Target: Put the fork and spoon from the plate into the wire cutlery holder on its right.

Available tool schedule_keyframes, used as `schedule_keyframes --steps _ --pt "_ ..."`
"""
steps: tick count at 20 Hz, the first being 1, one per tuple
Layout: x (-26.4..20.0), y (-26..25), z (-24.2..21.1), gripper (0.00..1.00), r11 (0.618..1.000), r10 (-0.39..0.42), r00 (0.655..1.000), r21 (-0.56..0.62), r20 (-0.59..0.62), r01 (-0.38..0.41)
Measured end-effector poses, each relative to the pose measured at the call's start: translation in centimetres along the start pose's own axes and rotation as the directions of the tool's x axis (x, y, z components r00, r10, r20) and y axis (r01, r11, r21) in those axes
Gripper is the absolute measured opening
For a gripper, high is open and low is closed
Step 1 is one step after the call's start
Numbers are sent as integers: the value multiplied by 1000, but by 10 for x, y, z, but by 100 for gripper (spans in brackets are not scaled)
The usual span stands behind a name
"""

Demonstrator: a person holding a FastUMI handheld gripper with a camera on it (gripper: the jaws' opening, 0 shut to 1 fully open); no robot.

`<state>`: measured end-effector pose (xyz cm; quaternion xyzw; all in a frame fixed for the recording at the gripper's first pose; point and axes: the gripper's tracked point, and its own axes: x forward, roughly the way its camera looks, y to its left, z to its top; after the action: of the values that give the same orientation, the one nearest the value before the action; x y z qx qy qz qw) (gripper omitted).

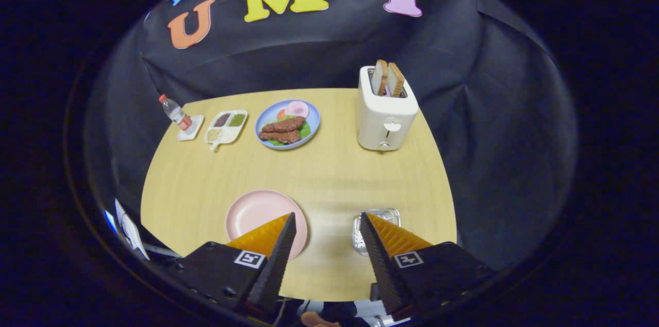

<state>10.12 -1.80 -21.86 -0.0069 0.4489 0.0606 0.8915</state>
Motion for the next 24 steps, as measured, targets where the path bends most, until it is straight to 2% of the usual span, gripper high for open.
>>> schedule_keyframes --steps 2,4,5,8,10,12,15,17,19,20,21,24 --pt "-7 12 1 89 999 -31 997 -6 74 32" --pt "-17 30 4 92 999 -45 989 -16 138 48" --pt "-24 36 4 98 998 -58 983 -20 173 63" --pt "-47 56 19 98 995 -94 948 -8 303 101" --pt "-74 73 30 97 995 -98 914 20 393 98" --pt "-108 87 47 96 996 -89 859 46 504 76" --pt "-150 107 71 96 994 -109 756 59 645 93" --pt "-184 124 83 96 991 -113 676 37 728 126" --pt "-213 136 92 96 982 -133 588 24 798 190" --pt "-219 143 95 96 977 -140 555 23 820 212" --pt "-228 157 91 96 978 -129 541 16 831 209" --pt "-233 181 86 95 982 -123 558 18 821 190"
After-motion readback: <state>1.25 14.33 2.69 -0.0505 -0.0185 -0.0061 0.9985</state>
